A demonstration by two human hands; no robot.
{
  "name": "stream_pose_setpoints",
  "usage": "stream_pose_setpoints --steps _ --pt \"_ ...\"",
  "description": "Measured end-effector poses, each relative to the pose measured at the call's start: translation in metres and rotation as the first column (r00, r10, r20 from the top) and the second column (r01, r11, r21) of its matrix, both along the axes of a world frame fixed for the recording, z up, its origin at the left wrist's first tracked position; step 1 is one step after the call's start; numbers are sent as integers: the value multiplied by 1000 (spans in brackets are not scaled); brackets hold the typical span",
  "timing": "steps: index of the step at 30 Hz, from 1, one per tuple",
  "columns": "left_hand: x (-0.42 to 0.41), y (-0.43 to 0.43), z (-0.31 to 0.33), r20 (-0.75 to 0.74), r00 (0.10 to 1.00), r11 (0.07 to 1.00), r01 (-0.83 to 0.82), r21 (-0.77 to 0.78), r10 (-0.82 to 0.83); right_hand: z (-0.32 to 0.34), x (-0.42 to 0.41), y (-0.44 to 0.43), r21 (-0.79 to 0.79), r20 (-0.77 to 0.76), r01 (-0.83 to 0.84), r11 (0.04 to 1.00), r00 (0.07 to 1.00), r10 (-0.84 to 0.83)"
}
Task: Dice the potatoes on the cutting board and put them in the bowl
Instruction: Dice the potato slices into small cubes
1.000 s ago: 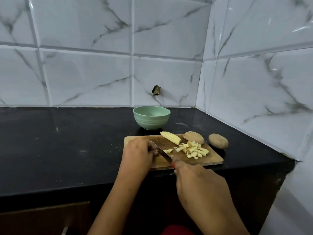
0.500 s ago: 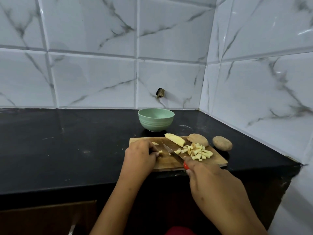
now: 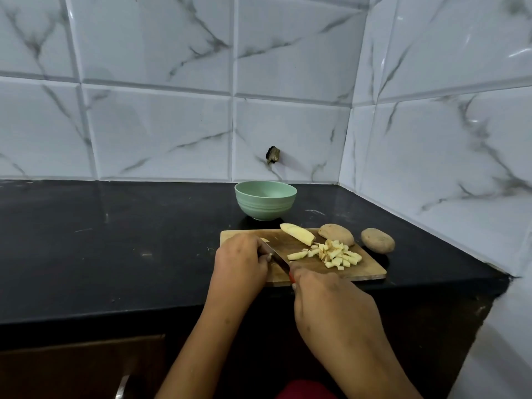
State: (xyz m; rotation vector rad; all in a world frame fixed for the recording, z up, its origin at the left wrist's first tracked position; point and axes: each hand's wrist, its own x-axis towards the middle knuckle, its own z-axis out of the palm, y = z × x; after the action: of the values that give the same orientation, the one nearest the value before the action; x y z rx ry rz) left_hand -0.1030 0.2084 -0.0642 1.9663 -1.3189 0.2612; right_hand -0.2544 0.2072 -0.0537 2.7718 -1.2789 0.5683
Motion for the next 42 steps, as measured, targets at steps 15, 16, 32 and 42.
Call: stream_pose_setpoints --steps 15,16,32,42 --pt "-4 -2 0 0 996 996 -85 -13 85 6 -44 -18 80 153 11 997 988 -23" --pt "-6 -4 1 0 998 998 -66 -3 66 6 -47 -25 142 195 9 990 980 -36" --pt "34 -19 7 31 999 966 -22 257 14 3 -46 -40 552 407 -211 807 913 -40" --pt "31 -17 4 7 1000 990 29 139 -30 1 -60 -51 540 424 -136 830 896 -129"
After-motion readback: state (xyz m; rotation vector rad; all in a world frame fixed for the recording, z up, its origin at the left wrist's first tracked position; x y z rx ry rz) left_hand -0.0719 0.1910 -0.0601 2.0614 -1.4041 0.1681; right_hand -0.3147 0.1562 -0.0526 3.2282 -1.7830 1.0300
